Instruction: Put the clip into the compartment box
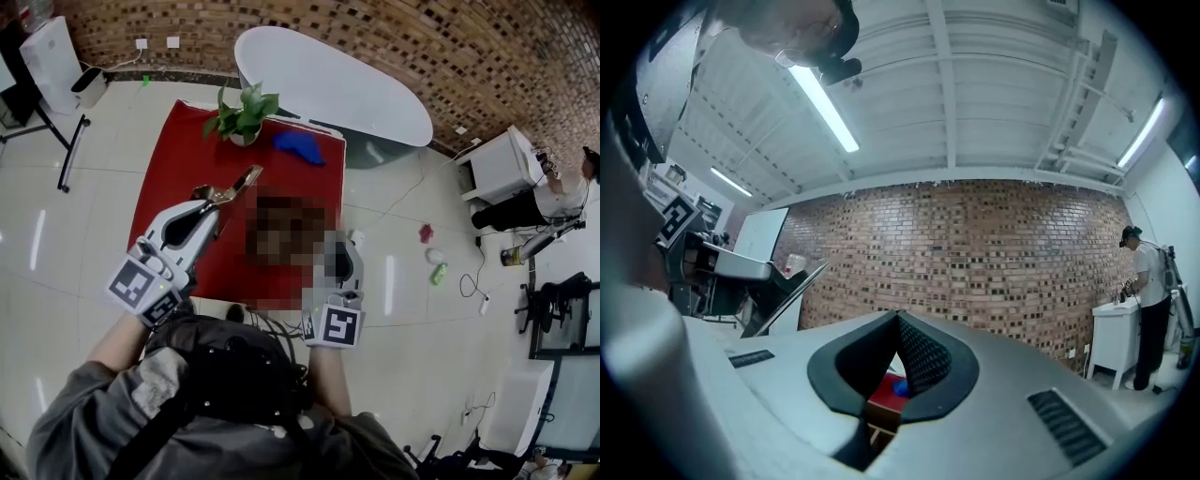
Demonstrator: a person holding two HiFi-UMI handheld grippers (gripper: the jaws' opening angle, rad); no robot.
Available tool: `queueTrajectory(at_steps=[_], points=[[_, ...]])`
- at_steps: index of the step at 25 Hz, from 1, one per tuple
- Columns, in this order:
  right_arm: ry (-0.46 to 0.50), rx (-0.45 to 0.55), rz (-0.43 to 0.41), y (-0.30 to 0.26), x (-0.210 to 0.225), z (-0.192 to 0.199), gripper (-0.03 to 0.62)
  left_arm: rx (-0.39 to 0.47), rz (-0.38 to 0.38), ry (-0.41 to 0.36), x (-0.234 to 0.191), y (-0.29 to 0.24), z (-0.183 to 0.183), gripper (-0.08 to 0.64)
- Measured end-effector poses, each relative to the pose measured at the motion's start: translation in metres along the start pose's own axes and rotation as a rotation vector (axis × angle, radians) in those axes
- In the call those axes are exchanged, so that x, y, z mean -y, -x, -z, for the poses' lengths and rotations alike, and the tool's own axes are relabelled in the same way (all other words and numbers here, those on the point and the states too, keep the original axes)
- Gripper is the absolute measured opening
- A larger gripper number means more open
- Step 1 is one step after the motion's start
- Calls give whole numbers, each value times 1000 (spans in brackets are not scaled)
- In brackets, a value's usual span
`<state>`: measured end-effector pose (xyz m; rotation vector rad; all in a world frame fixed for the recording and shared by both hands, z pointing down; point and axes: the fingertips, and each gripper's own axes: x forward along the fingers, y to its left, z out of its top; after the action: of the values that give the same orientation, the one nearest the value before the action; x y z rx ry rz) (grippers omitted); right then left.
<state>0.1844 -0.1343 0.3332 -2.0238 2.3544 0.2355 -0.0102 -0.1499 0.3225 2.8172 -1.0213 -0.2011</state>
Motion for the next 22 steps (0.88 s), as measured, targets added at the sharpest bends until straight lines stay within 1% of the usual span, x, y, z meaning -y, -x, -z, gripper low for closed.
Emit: queueTrajectory(at_steps=[6, 10, 16, 22], points=[[-2, -13, -13, 3, 41, 12, 5, 16, 0, 56, 24, -41, 35, 51], [-5, -29, -16, 1, 63, 25, 3, 5, 0, 64, 29, -70, 62, 51], [-21, -54, -26, -6, 82, 48, 3, -32, 30, 87, 35, -105, 107, 51], [-29, -71, -19, -11, 86, 58, 4, -107, 49, 106, 30, -115, 151, 51]])
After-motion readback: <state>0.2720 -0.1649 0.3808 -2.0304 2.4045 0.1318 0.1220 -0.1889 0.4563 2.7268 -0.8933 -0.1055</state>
